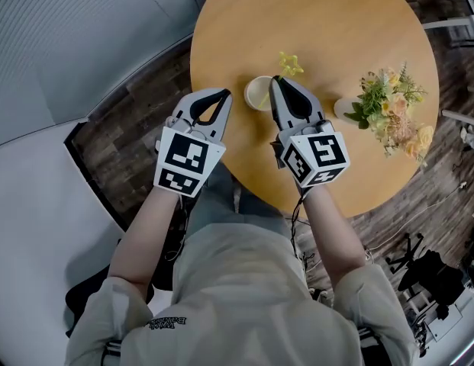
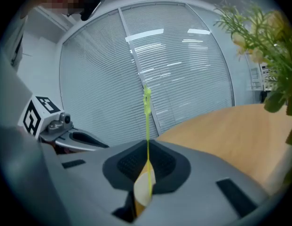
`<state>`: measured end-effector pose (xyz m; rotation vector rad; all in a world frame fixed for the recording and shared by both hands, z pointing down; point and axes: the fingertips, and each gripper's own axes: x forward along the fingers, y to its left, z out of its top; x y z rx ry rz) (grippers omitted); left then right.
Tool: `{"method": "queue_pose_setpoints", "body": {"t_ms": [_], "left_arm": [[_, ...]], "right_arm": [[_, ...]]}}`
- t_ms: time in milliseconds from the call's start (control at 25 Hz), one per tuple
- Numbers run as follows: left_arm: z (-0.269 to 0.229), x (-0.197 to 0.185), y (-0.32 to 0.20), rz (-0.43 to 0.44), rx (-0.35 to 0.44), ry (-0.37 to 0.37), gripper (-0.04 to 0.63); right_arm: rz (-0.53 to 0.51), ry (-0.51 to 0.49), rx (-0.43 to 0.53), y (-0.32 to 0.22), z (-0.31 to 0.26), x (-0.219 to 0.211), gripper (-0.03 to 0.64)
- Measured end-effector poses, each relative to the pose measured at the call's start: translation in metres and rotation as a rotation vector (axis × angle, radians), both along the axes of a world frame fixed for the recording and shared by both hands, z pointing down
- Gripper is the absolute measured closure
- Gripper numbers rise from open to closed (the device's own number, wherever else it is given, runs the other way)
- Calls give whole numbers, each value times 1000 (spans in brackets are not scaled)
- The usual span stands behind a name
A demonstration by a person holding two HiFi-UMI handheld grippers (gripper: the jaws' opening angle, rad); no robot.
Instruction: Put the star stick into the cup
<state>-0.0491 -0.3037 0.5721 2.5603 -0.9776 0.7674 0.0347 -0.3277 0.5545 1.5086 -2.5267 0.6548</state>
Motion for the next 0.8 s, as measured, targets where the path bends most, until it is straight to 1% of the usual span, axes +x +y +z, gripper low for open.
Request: {"method": "queue_pose_setpoints", "body": {"t_ms": [200,320,520,640,800], "left_arm": [[5,2,4,2,-15,-3,572],[-1,5,6,4,-3,9,572],[-17,7,10,3,26,21,572],[-30,7,14,4,45,24,572],[-61,9,18,-6,102,54,572]], "right_arm": [[-4,37,-64,5,16,-3,584],[-7,62,-80,8,20,-3,583],[-9,84,-74,13,10,0,583],[-6,79,-63,18,-1,2,583],[5,61,-39,28,-25,8,583]]}}
